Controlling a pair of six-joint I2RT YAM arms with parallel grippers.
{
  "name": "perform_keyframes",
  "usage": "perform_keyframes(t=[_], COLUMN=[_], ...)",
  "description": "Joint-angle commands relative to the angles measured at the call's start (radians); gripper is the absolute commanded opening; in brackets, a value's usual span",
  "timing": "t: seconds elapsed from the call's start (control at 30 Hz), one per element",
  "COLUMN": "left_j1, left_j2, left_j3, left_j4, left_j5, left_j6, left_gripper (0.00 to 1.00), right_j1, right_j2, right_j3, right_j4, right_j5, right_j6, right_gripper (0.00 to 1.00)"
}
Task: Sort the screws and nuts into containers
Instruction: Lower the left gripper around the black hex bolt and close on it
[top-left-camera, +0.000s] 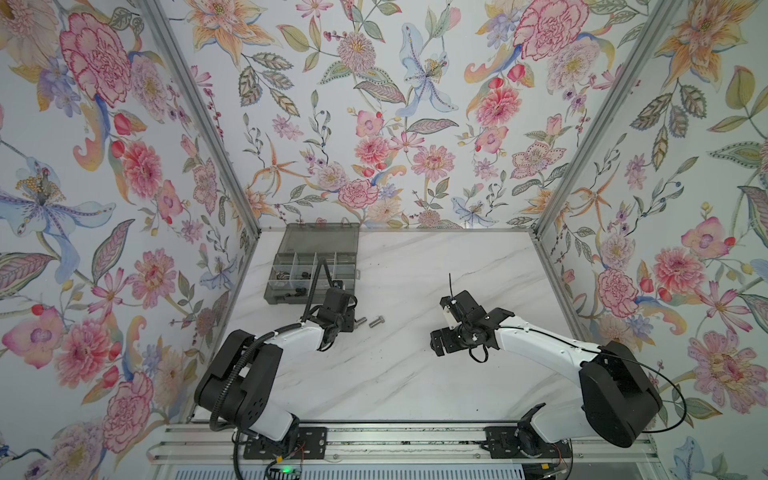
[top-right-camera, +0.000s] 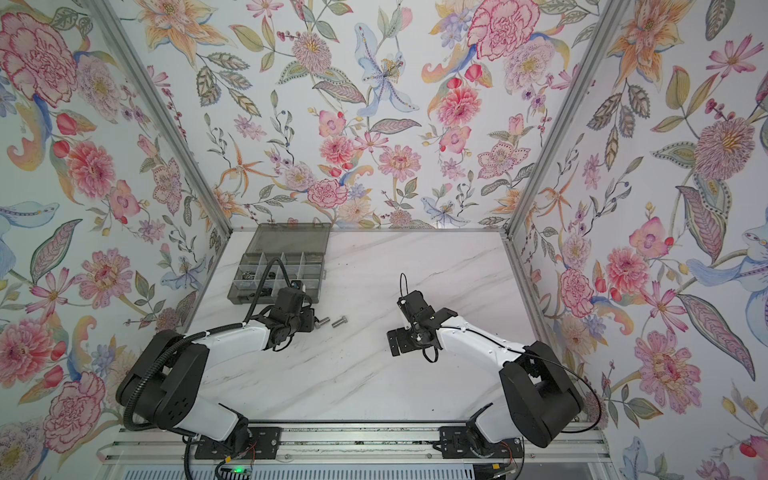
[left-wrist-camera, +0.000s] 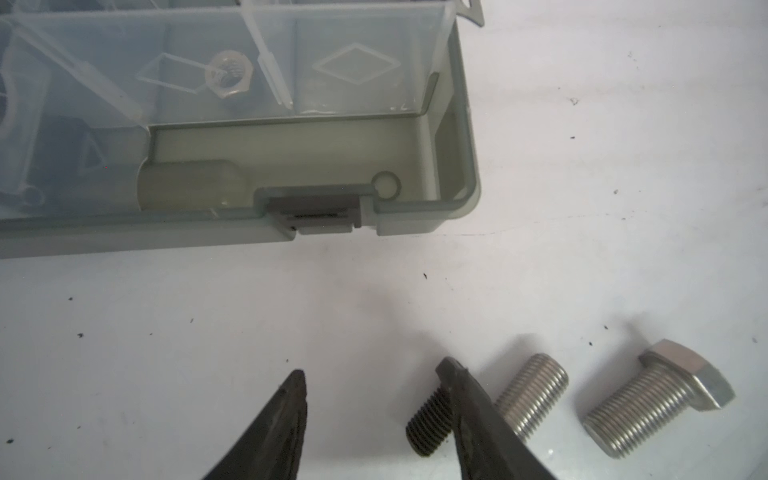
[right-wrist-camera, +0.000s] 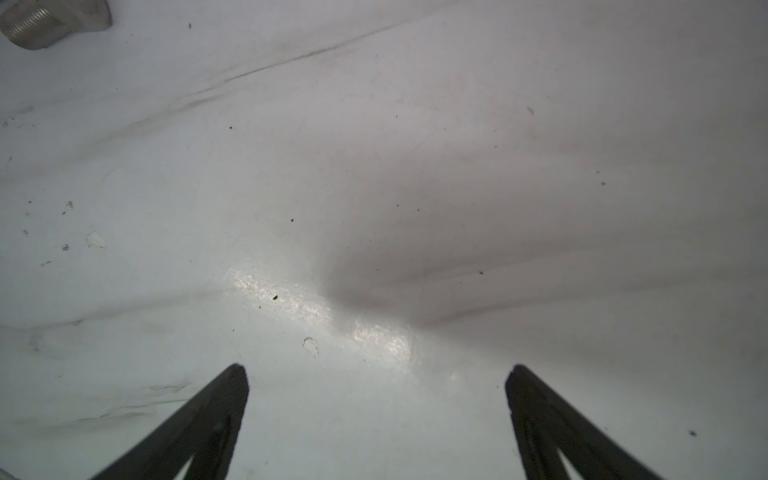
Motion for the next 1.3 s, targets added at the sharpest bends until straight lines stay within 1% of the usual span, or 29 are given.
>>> perform_keyframes(t=[0.0, 0.27, 0.5, 1.03, 1.27], left_j1=[-0.012, -0.025, -0.038, -0.053, -0.054], left_j2=[0.042, 0.082, 0.086, 0.04, 0.046], left_j3=[0.026, 0.04, 0.042, 0.039, 0.046], left_j4=[-0.01, -0.04, -0.048, -0.035, -0.034], left_j5=[-0.016, -0.025, -0.038, -0.04, -0.041], left_j6=[0.013, 0.025, 0.021, -0.006, -0.015], left_gripper=[0.58, 0.58, 0.58, 0.59, 0.59], right_j1=[-0.002, -0.002, -0.002, -0.002, -0.002], right_j2=[0.012, 0.012, 0.014, 0.01, 0.01], right_j3=[0.02, 0.021, 0.021, 0.017, 0.018], right_j4=[-0.022, -0.023, -0.023, -0.022, -0.023], right_j5=[0.006, 0.006, 0.006, 0.004, 0.004], right_j6=[-0.01, -0.012, -0.011, -0.013, -0.016], right_gripper=[0.99, 0.99, 0.99, 0.99, 0.99])
